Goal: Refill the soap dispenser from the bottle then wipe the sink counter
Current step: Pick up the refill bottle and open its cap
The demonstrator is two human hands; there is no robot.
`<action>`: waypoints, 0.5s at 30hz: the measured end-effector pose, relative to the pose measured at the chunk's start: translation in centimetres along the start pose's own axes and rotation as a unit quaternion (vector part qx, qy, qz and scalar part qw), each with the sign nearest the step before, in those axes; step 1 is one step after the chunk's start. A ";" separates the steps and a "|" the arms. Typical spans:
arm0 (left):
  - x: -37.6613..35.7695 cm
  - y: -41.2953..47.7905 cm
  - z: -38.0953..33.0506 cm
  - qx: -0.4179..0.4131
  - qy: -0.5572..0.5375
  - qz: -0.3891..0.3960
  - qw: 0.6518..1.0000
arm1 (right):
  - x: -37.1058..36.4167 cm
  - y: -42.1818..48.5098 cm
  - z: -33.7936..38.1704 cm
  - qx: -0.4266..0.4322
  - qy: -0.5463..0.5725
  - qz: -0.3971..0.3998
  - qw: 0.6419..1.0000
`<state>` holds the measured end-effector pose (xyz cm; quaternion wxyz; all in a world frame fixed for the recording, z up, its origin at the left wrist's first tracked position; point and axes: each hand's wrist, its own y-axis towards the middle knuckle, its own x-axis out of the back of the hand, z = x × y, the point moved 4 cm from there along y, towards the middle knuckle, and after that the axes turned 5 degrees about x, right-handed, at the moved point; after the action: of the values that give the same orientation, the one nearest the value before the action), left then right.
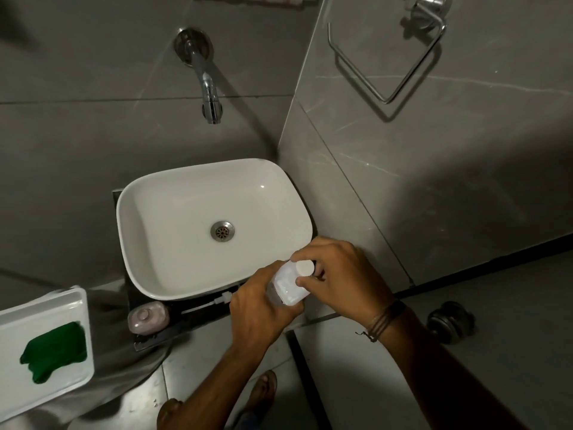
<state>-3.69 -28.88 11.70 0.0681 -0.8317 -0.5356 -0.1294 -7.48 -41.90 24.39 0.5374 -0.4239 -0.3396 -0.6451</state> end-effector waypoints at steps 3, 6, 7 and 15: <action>0.0 0.1 1.2 0.010 0.014 0.025 1.000 | 1.6 -0.1 -1.2 0.009 0.095 -0.102 0.990; 0.3 -0.1 2.3 0.018 0.030 0.025 0.999 | 0.1 0.1 -5.7 -0.138 0.140 -0.213 0.957; 0.4 -0.3 2.5 0.022 0.033 0.020 0.999 | -1.7 0.1 -7.5 -0.189 0.149 -0.216 0.946; 0.4 -1.9 4.9 0.031 0.044 0.020 0.998 | -16.8 1.8 -15.0 -0.356 0.152 -0.139 0.911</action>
<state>-4.55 -26.49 7.07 0.1201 -0.8332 -0.5193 -0.1474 -7.39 -48.85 2.89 0.3010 -0.4324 -0.0564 -0.8481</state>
